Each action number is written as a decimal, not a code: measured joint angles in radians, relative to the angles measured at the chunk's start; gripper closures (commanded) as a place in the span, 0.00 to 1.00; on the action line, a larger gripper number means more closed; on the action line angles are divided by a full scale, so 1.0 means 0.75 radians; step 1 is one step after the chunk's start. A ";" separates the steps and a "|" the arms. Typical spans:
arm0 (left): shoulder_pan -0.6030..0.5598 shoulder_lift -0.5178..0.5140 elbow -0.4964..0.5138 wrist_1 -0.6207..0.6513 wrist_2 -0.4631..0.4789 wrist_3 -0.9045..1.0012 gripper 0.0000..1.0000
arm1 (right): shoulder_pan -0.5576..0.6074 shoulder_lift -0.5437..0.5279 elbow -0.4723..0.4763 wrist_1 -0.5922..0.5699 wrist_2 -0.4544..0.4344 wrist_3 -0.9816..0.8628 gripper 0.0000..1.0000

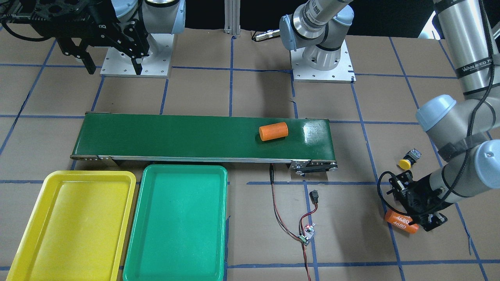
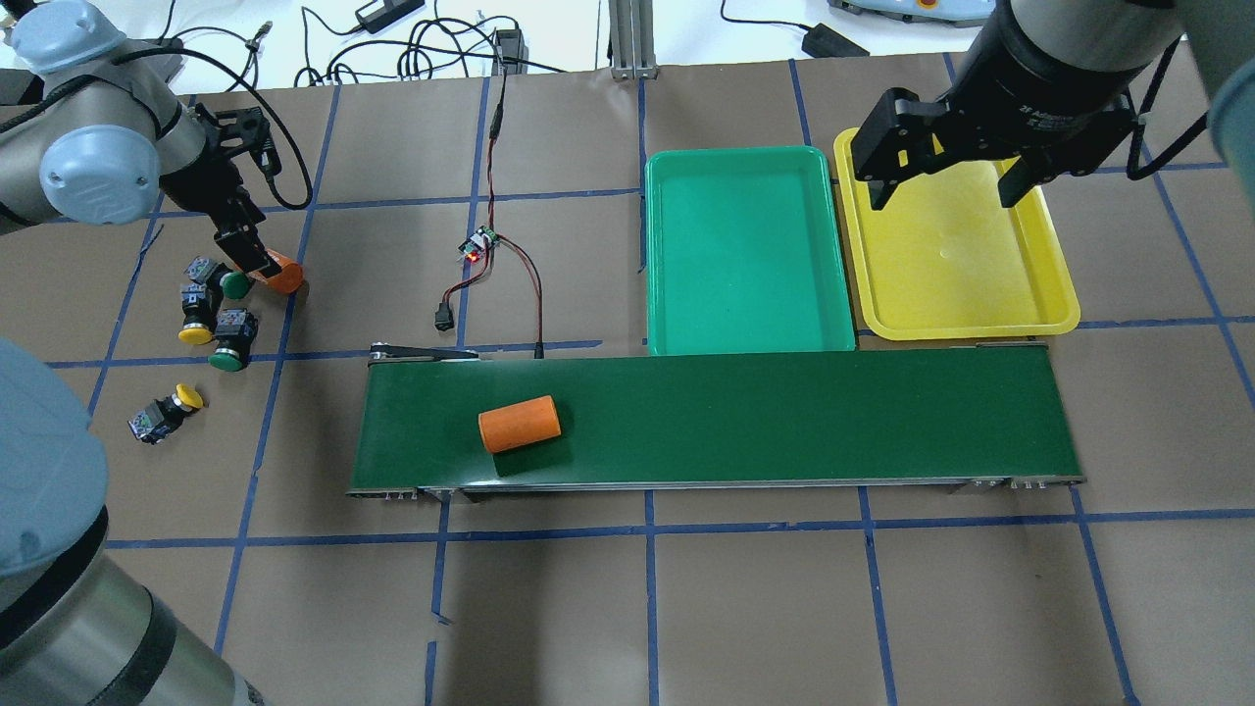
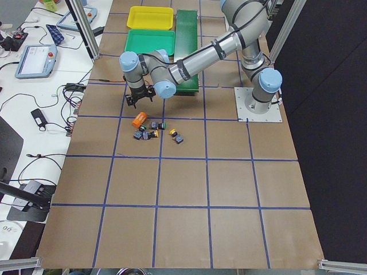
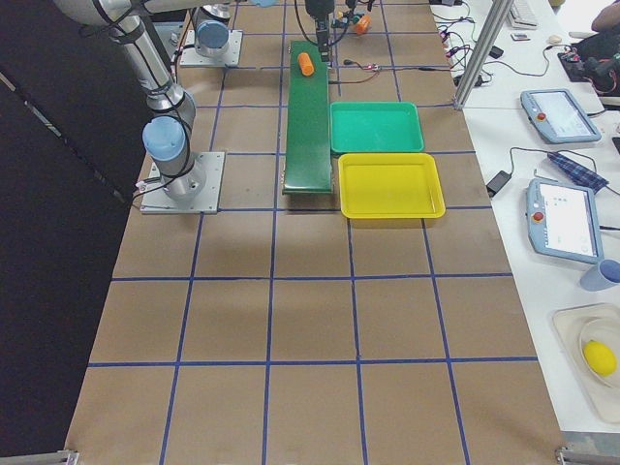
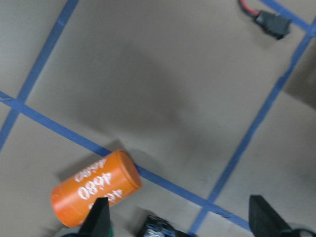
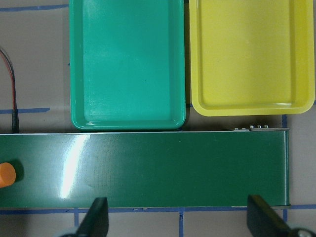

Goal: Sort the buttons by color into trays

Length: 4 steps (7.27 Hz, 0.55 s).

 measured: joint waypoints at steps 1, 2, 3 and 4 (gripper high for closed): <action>0.002 -0.046 0.013 0.044 0.005 0.050 0.00 | 0.000 0.000 0.000 0.001 0.000 0.000 0.00; 0.009 -0.073 0.003 0.063 0.012 0.067 0.00 | 0.000 0.001 0.000 0.001 0.000 0.000 0.00; 0.020 -0.087 -0.013 0.076 0.018 0.074 0.00 | 0.000 0.001 0.001 0.001 0.000 0.000 0.00; 0.029 -0.094 -0.028 0.084 0.020 0.076 0.00 | 0.000 0.001 0.001 0.001 0.000 0.000 0.00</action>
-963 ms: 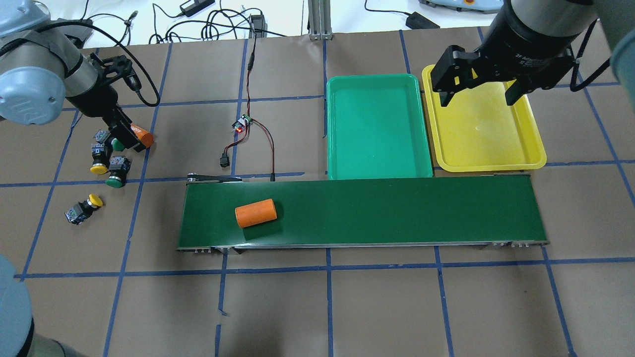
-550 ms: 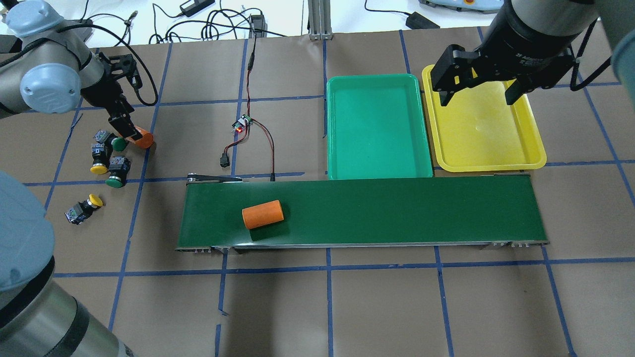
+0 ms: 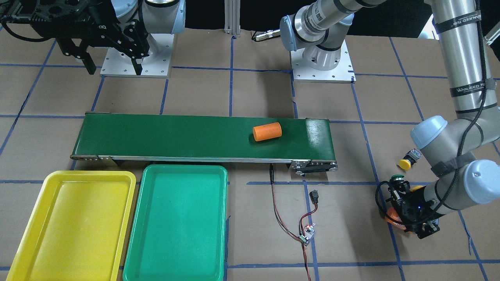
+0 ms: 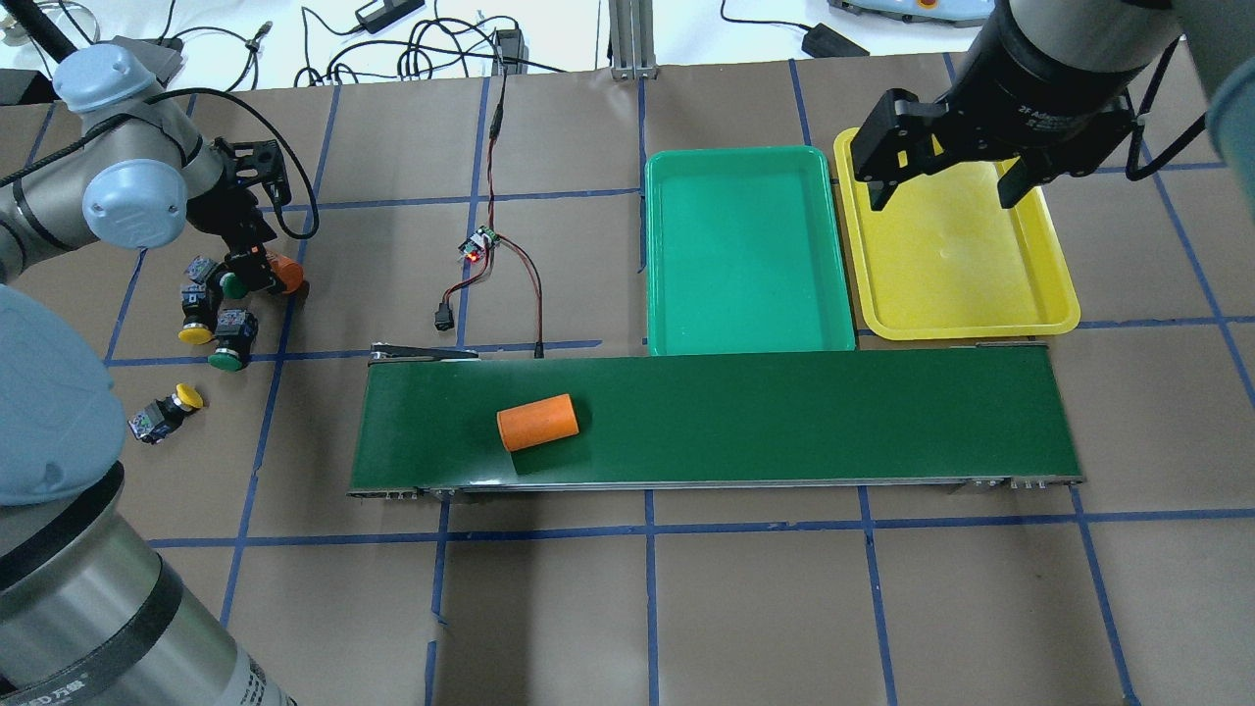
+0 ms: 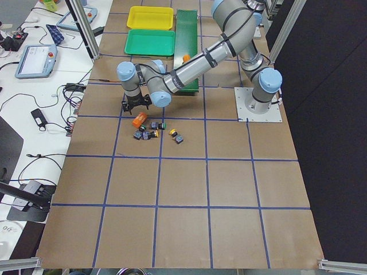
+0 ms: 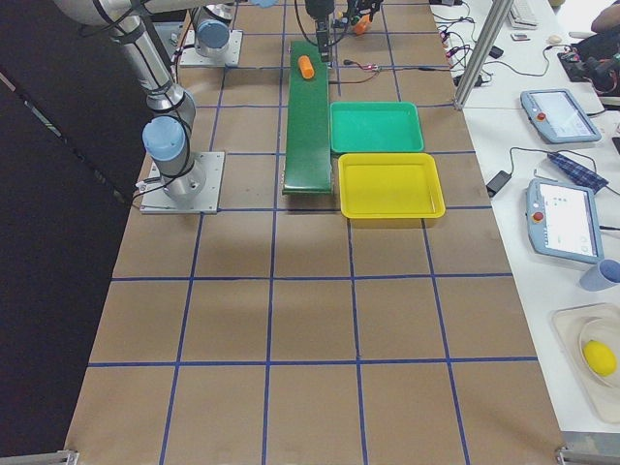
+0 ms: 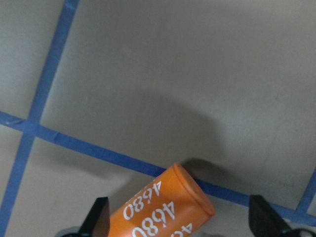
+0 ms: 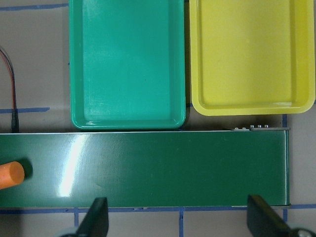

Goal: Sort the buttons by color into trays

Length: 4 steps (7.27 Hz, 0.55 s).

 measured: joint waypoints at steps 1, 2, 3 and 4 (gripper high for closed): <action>0.005 -0.004 -0.009 0.003 0.001 0.002 0.00 | 0.000 -0.001 0.000 0.000 0.000 0.000 0.00; 0.008 -0.011 -0.004 0.006 0.003 0.008 0.00 | 0.000 -0.001 0.000 -0.001 0.000 0.000 0.00; 0.009 -0.021 0.004 0.013 0.006 0.013 0.00 | 0.000 -0.001 0.000 0.000 0.001 0.000 0.00; 0.010 -0.030 0.011 0.030 0.009 0.016 0.02 | 0.000 -0.001 0.000 0.001 0.001 0.000 0.00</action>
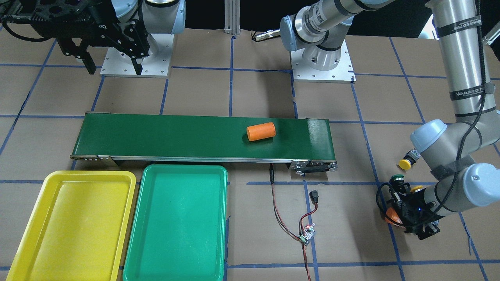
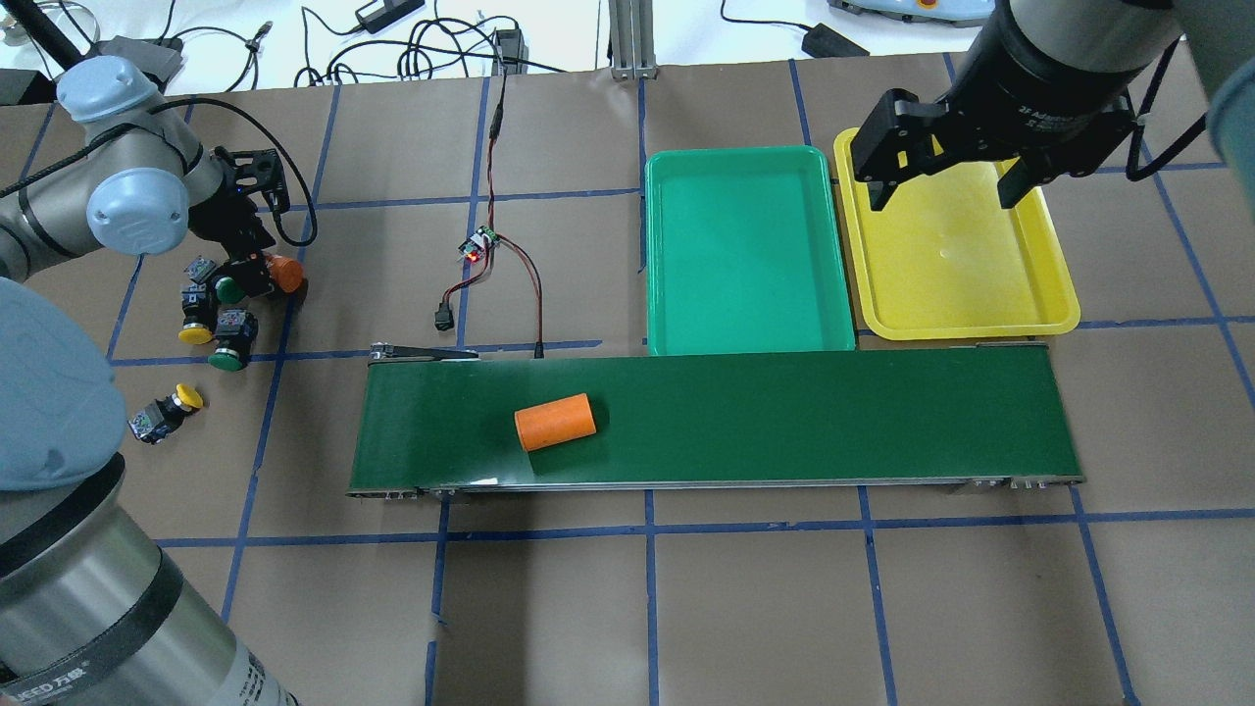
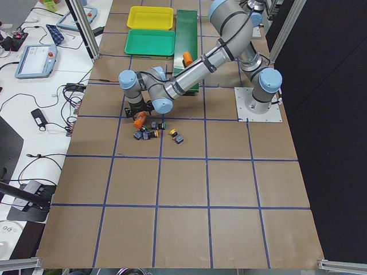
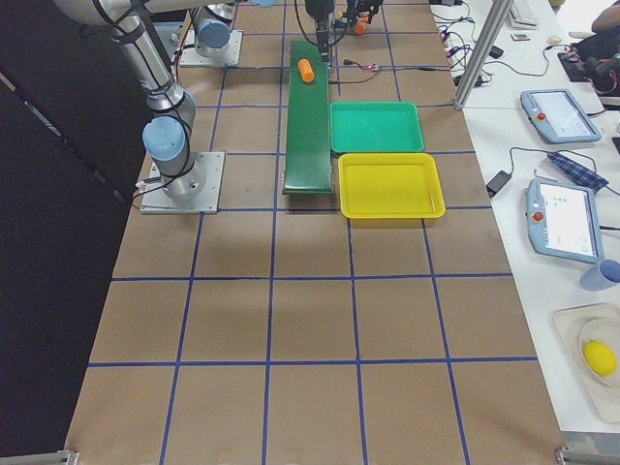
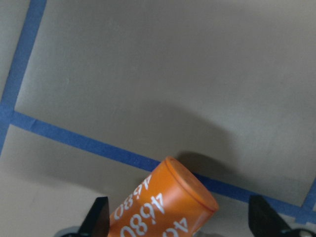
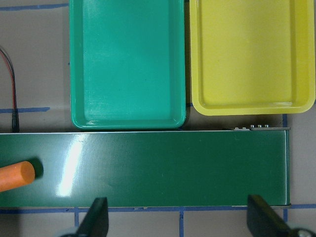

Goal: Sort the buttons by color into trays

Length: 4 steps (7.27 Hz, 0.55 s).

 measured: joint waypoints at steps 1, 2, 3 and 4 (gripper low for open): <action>0.001 -0.009 0.003 0.019 0.002 0.002 0.46 | 0.000 0.000 -0.001 0.001 0.000 0.000 0.00; 0.001 -0.016 0.001 0.039 0.002 0.002 0.99 | 0.000 0.000 -0.001 0.002 0.001 0.000 0.00; 0.001 -0.014 -0.009 0.064 0.002 -0.003 1.00 | 0.000 0.000 0.000 0.004 0.001 0.000 0.00; 0.000 0.002 -0.024 0.081 0.005 -0.014 1.00 | 0.000 -0.001 0.000 0.005 0.001 0.000 0.00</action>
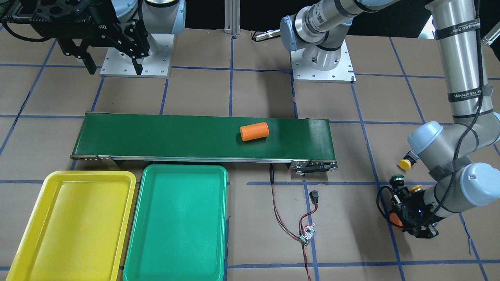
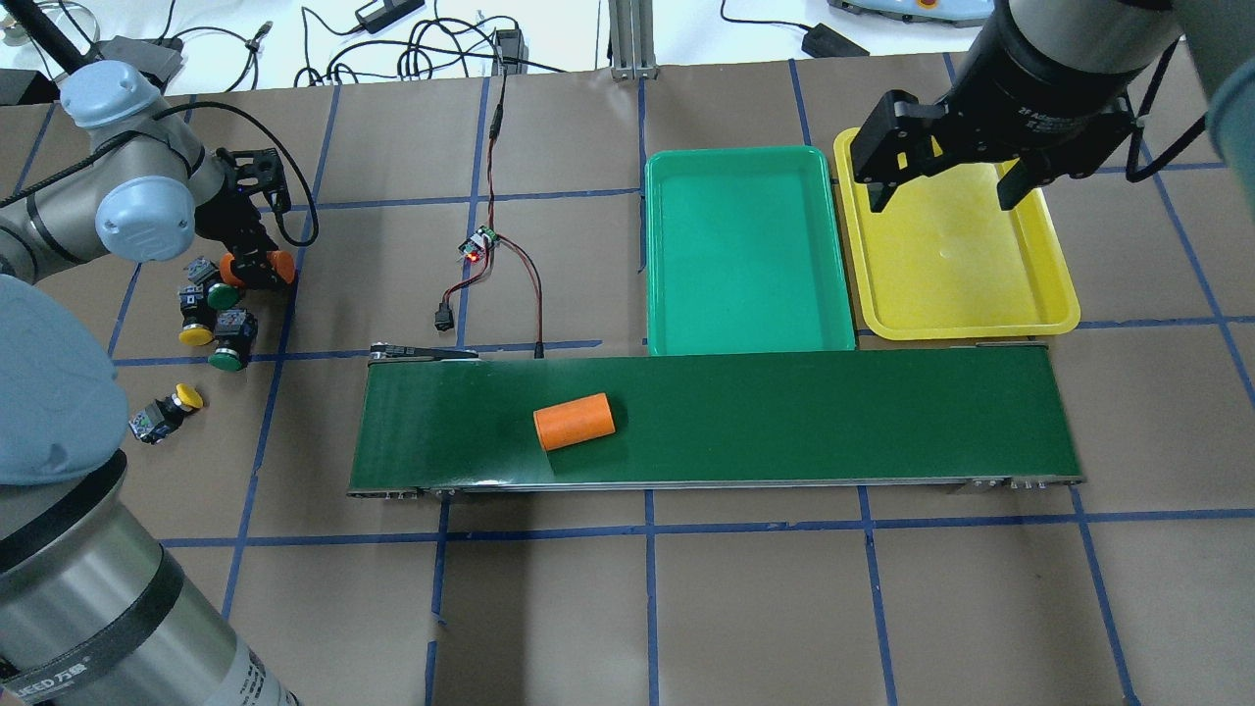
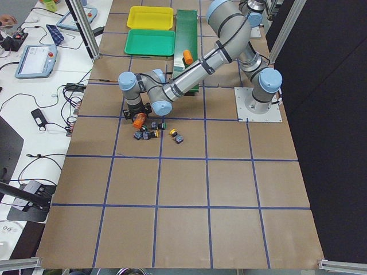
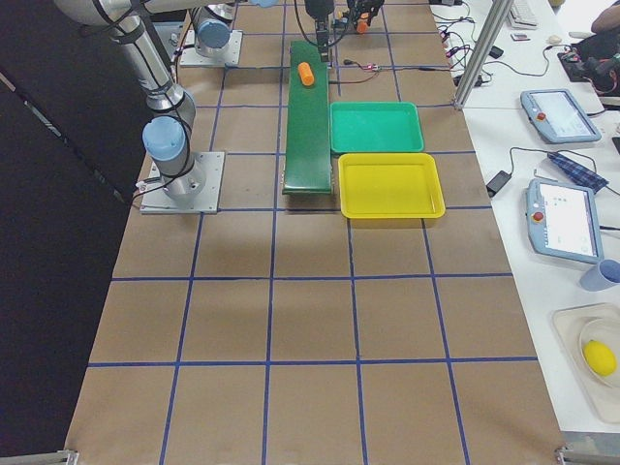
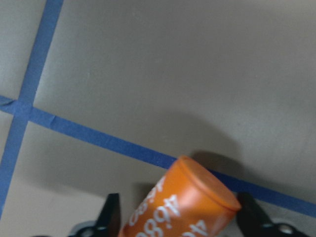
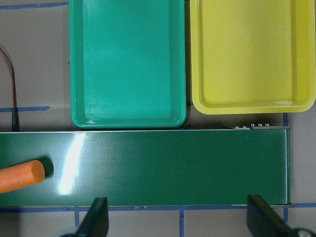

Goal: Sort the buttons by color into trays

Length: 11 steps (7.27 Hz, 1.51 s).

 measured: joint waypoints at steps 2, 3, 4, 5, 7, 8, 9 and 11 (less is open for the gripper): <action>-0.055 0.092 -0.030 -0.094 0.041 -0.120 1.00 | 0.000 0.001 0.000 0.001 0.001 0.000 0.00; -0.142 0.180 -0.069 -0.151 0.075 -0.208 1.00 | 0.000 0.001 0.000 0.002 0.001 0.000 0.00; -0.234 0.271 -0.130 -0.178 0.081 -0.252 1.00 | 0.000 0.003 0.000 0.002 0.001 -0.001 0.00; -0.309 0.370 -0.222 -0.187 0.053 -0.266 1.00 | -0.001 0.003 0.000 0.002 0.002 -0.001 0.00; -0.412 0.564 -0.442 -0.175 0.006 -0.286 1.00 | -0.003 0.005 0.000 0.003 0.003 -0.002 0.00; -0.454 0.631 -0.519 -0.163 -0.002 -0.327 1.00 | -0.004 0.005 0.000 0.003 0.003 -0.002 0.00; -0.499 0.669 -0.558 -0.157 -0.006 -0.377 0.63 | -0.005 0.005 0.000 0.003 0.004 -0.002 0.00; -0.567 0.679 -0.633 -0.100 -0.007 -0.454 0.00 | -0.007 0.005 0.001 0.003 0.003 -0.002 0.00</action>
